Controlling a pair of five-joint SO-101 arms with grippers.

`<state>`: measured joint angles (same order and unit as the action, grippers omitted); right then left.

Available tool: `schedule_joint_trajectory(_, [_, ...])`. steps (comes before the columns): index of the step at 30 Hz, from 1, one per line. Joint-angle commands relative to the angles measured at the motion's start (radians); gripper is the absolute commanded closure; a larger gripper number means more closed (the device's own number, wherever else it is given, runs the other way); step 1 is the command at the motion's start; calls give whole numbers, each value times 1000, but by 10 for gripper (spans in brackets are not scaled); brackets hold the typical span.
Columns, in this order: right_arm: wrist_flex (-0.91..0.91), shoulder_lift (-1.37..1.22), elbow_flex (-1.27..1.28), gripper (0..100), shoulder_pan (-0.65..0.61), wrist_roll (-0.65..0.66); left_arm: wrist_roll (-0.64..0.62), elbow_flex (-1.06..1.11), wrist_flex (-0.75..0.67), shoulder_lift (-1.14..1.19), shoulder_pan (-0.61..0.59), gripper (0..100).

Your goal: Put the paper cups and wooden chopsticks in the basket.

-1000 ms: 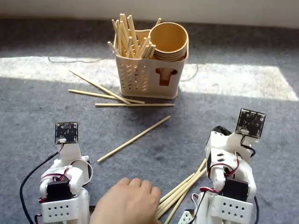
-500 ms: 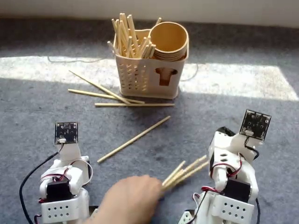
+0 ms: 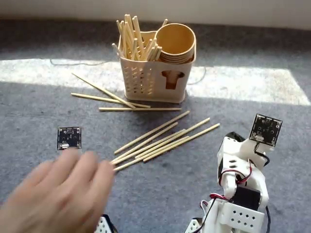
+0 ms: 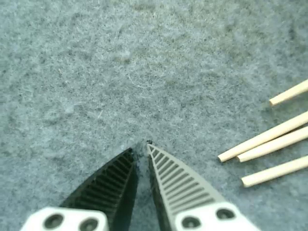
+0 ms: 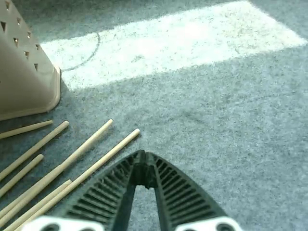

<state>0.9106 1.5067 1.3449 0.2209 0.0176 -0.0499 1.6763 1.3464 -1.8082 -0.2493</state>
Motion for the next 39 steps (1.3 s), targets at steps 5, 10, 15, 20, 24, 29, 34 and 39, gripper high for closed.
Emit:
schedule_joint_trajectory(5, [127,5,-191,992,-47,12,5,19,3,-8,-5,993])
schedule_joint_trajectory(10, [237,7,-303,992,-107,12,5,19,3,-8,-5,993])
schedule_joint_trajectory(15, [323,2,-407,992,-174,71,5,19,3,-8,-5,993])
schedule_joint_trajectory(20, [390,-19,-532,991,-289,97,5,19,3,-8,-5,993])
schedule_joint_trajectory(24, [438,-145,-599,991,-380,95,5,19,3,-8,-5,993])
schedule_joint_trajectory(29, [493,-317,-674,991,-455,89,5,19,3,-8,-5,993])
schedule_joint_trajectory(34, [492,-453,-685,991,-539,89,5,19,3,-8,-5,993])
schedule_joint_trajectory(39, [492,-595,-688,991,-550,44,5,19,3,-8,-5,993])
